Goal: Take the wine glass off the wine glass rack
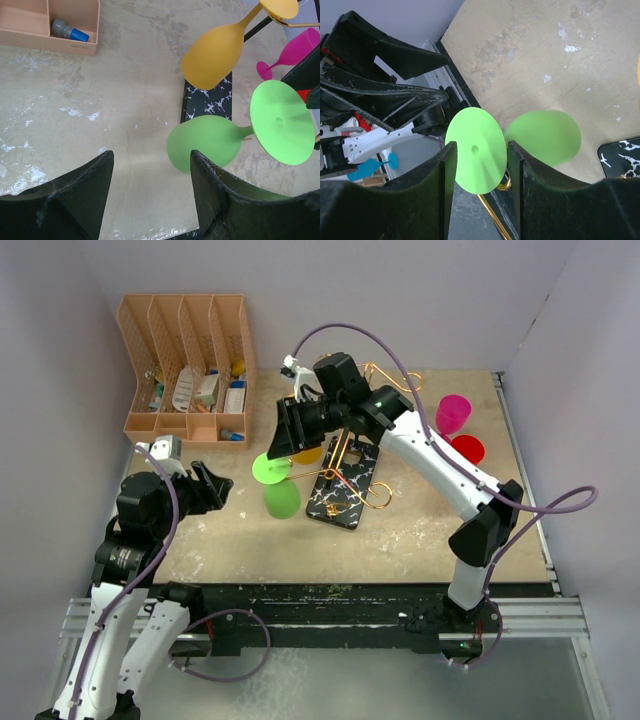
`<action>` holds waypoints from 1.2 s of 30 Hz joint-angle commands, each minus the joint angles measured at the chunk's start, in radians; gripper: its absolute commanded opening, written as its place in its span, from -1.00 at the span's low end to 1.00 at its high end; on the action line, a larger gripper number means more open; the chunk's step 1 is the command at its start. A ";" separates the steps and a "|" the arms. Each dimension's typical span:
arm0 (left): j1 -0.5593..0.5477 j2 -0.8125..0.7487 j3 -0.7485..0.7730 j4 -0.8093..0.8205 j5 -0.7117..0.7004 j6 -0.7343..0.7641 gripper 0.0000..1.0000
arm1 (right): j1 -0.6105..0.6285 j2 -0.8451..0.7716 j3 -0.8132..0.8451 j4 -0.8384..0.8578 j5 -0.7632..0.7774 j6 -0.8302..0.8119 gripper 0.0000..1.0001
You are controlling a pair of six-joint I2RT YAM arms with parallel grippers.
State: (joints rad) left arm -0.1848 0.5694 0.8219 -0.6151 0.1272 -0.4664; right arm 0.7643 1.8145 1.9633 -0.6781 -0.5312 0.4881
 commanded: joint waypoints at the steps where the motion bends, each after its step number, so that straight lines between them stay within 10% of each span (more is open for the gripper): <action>1: -0.002 0.003 0.000 0.042 -0.004 0.016 0.32 | 0.010 -0.056 0.035 0.056 -0.058 0.004 -0.06; 36: -0.002 0.006 0.000 0.038 -0.013 0.015 0.32 | 0.020 -0.101 -0.028 0.007 -0.023 -0.017 -0.05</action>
State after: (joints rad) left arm -0.1848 0.5701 0.8219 -0.6155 0.1246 -0.4667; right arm 0.7788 1.7214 1.9018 -0.7006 -0.5213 0.4686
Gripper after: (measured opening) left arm 0.660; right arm 0.480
